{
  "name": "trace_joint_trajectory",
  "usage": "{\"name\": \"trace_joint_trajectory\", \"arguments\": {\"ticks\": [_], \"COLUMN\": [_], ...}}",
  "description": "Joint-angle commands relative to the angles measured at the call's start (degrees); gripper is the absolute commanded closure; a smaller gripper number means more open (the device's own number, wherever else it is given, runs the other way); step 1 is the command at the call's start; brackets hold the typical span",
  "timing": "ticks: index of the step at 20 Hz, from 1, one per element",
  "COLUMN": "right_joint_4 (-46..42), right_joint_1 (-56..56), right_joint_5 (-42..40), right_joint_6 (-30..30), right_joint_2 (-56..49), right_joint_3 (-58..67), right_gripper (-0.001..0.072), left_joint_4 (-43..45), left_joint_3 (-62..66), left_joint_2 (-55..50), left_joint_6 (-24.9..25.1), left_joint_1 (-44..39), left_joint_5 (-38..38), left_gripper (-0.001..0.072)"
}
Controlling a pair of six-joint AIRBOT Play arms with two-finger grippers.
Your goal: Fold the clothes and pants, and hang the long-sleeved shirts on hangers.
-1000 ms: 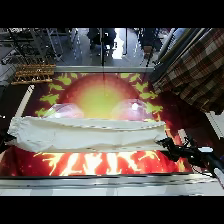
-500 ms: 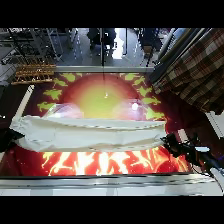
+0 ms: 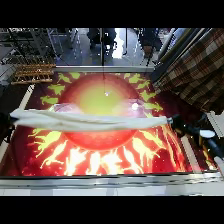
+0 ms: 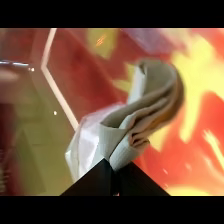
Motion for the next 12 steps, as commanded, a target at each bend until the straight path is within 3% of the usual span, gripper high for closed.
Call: {"name": "trace_joint_trajectory", "arguments": {"ticks": [1,3,4,7,9,12], "right_joint_4": [-5.8,-12.8,-15.0,-20.1,-20.6,-24.1], "right_joint_1": [-1.9,-4.7,-6.1,-7.5,-7.5,-7.5], "right_joint_5": [11.9,19.5,24.1,33.3,35.6,35.9], "right_joint_6": [-14.5,-12.3,-12.2,-16.0,-19.3,-19.1], "right_joint_2": [0.1,0.1,0.1,0.2,0.2,0.2], "right_joint_3": [17.9,20.5,19.3,11.1,4.0,-4.3], "right_gripper": [0.0689,0.0689,0.0689,0.0689,0.0689,0.0687], "left_joint_4": [-21.7,-11.0,-4.2,9.5,16.5,28.8], "left_joint_3": [13.8,15.5,15.4,14.2,10.5,4.3], "left_joint_2": [-0.2,-0.2,-0.7,-2.9,-3.1,-3.1], "left_joint_6": [7.7,1.9,1.4,5.8,9.0,10.0], "left_joint_1": [1.1,2.4,2.7,2.5,2.5,2.5], "left_joint_5": [-7.0,-8.5,-11.7,-21.0,-22.3,-22.3], "left_gripper": [0.069,0.069,0.069,0.069,0.069,0.069]}}
